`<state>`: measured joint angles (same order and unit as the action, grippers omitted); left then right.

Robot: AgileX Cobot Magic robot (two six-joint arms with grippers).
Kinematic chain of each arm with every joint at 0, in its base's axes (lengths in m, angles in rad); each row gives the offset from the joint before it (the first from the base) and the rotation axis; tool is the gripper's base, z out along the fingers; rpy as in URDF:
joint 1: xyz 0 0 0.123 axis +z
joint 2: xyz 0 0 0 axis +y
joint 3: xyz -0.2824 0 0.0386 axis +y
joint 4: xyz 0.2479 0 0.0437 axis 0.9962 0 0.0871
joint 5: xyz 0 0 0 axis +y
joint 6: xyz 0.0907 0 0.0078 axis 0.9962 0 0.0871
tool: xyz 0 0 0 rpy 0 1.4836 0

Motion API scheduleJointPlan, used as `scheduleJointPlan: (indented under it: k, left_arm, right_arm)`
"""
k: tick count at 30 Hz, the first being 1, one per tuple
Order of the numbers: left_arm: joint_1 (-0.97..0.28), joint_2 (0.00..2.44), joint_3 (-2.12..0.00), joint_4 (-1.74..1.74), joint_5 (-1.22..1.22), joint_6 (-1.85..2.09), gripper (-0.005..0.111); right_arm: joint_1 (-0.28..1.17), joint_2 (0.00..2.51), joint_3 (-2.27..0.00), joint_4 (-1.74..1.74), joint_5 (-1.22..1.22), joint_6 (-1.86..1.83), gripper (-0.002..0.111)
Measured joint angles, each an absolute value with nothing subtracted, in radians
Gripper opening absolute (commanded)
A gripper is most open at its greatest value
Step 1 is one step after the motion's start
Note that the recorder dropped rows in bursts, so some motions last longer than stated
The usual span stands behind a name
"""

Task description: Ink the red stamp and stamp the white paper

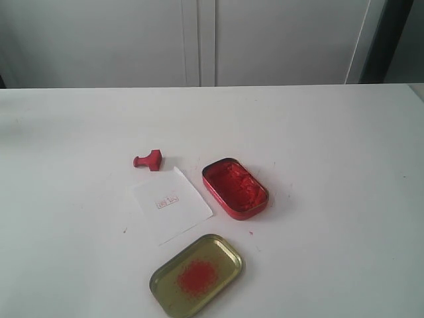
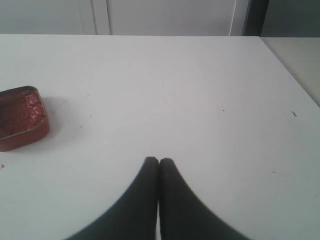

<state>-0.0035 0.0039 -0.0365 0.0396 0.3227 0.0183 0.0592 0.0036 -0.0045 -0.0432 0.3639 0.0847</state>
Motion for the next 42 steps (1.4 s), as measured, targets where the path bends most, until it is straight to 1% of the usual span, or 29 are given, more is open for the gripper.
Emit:
scheduleJointPlan:
  k: [8, 42]
  left_arm:
    - [-0.004, 0.004, -0.004, 0.042, 0.266, 0.018, 0.0]
    - [-0.004, 0.004, -0.004, 0.042, 0.259, 0.021, 0.0]
  right_arm:
    - [0.059, 0.004, -0.004, -0.043, 0.364, 0.085, 0.0]
    - [0.059, 0.004, -0.004, -0.043, 0.364, 0.085, 0.0]
